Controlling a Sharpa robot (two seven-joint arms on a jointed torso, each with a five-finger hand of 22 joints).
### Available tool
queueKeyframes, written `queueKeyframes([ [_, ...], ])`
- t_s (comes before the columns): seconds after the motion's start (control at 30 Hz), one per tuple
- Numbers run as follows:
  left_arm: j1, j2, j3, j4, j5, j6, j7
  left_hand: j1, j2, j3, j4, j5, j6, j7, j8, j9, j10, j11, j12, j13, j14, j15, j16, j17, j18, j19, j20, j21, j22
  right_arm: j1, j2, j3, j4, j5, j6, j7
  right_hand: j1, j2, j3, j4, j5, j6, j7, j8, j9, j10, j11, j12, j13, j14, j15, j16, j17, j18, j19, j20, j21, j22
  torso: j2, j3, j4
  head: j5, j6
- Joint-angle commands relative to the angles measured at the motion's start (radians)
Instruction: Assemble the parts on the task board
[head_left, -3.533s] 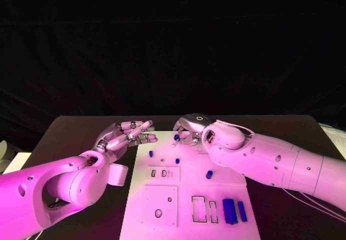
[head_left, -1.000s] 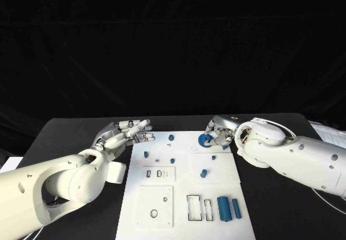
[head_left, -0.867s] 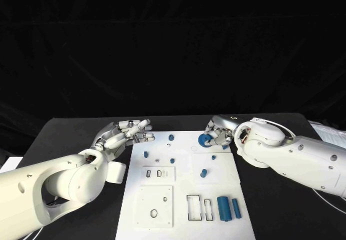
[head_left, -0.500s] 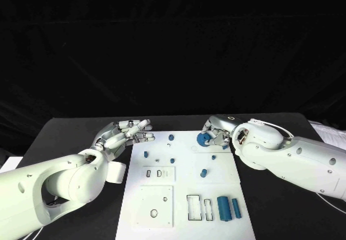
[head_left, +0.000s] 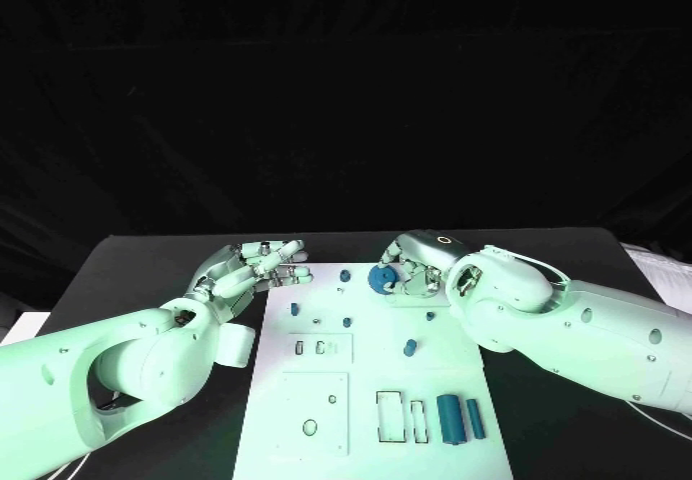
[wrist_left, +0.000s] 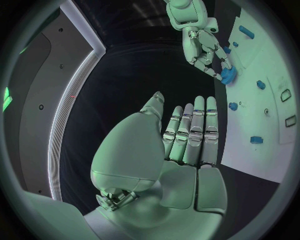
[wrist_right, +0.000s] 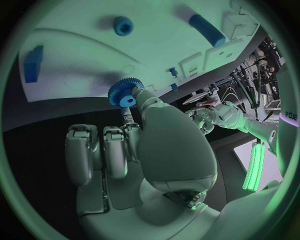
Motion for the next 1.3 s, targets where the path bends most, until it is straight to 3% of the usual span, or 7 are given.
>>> queueKeyframes([
  [0.03, 0.001, 0.003, 0.001, 0.002, 0.001, 0.021, 0.004, 0.004, 0.005, 0.0, -0.006, -0.003, 0.003, 0.001, -0.006, 0.0, -0.007, 0.001, -0.005, -0.001, -0.003, 0.002, -0.004, 0.001, 0.012, -0.001, 0.006, -0.005, -0.002, 0.001, 0.025, 0.0, 0.011, -0.037, -0.048, 0.003, -0.012, 0.0, 0.013, 0.004, 0.007, 0.073, -0.032, 0.016, 0.011, 0.031, -0.005, -0.003, 0.129, 0.095, -0.007, 0.005, 0.22, -0.014, 0.036, -0.006, 0.003, 0.094, 0.001, 0.0004, -0.0002, 0.005, -0.002],
  [0.23, 0.001, 0.006, 0.001, 0.003, 0.001, 0.022, 0.004, 0.004, 0.005, 0.0, -0.006, -0.003, 0.003, 0.001, -0.006, 0.0, -0.007, 0.001, -0.005, -0.001, -0.003, 0.002, -0.004, 0.001, 0.012, -0.001, 0.006, -0.005, -0.002, 0.002, 0.078, -0.007, 0.0, -0.05, -0.045, -0.001, -0.013, 0.001, 0.015, 0.004, 0.008, 0.073, -0.032, 0.015, 0.011, 0.03, -0.006, -0.005, 0.128, 0.095, -0.007, 0.005, 0.221, -0.013, 0.035, -0.006, 0.002, 0.092, 0.001, -0.0004, 0.0011, 0.009, -0.003],
  [0.57, 0.001, 0.009, 0.001, 0.001, 0.001, 0.023, 0.004, 0.004, 0.005, 0.0, -0.006, -0.003, 0.003, 0.001, -0.006, 0.0, -0.007, 0.001, -0.005, -0.001, -0.003, 0.002, -0.004, 0.001, 0.012, -0.001, 0.006, -0.005, -0.002, -0.006, 0.159, -0.027, -0.07, -0.054, -0.02, 0.006, -0.019, 0.0, 0.019, 0.003, 0.003, 0.07, -0.031, 0.012, 0.011, 0.03, -0.005, -0.007, 0.127, 0.095, -0.007, 0.005, 0.222, -0.013, 0.035, -0.007, 0.001, 0.091, 0.002, 0.0012, 0.0008, 0.019, -0.01],
  [1.03, 0.001, 0.012, 0.001, 0.001, 0.001, 0.025, 0.003, 0.004, 0.005, 0.0, -0.006, -0.003, 0.003, 0.001, -0.006, 0.0, -0.007, 0.001, -0.005, -0.001, -0.003, 0.002, -0.004, 0.001, 0.012, -0.001, 0.006, -0.005, -0.002, -0.013, 0.21, -0.036, -0.131, -0.066, -0.008, 0.005, -0.041, -0.008, 0.029, 0.0, -0.018, 0.054, -0.023, -0.006, 0.006, 0.02, 0.001, -0.029, 0.113, 0.095, -0.003, 0.004, 0.219, -0.012, 0.033, -0.005, -0.001, 0.087, 0.0, 0.0012, -0.0029, 0.024, -0.015],
  [1.3, 0.001, 0.011, 0.001, 0.001, 0.001, 0.026, 0.002, 0.004, 0.005, 0.0, -0.006, -0.003, 0.003, 0.001, -0.006, 0.0, -0.007, 0.001, -0.005, -0.001, -0.003, 0.002, -0.004, 0.001, 0.012, -0.001, 0.006, -0.005, -0.002, -0.013, 0.226, -0.039, -0.152, -0.066, -0.019, 0.012, -0.081, -0.034, 0.029, 0.004, -0.1, -0.018, 0.006, -0.057, -0.007, -0.003, 0.027, -0.077, 0.084, 0.095, 0.019, 0.005, 0.222, -0.012, 0.03, 0.013, -0.004, 0.082, 0.0, 0.0015, -0.0024, 0.024, -0.015],
])
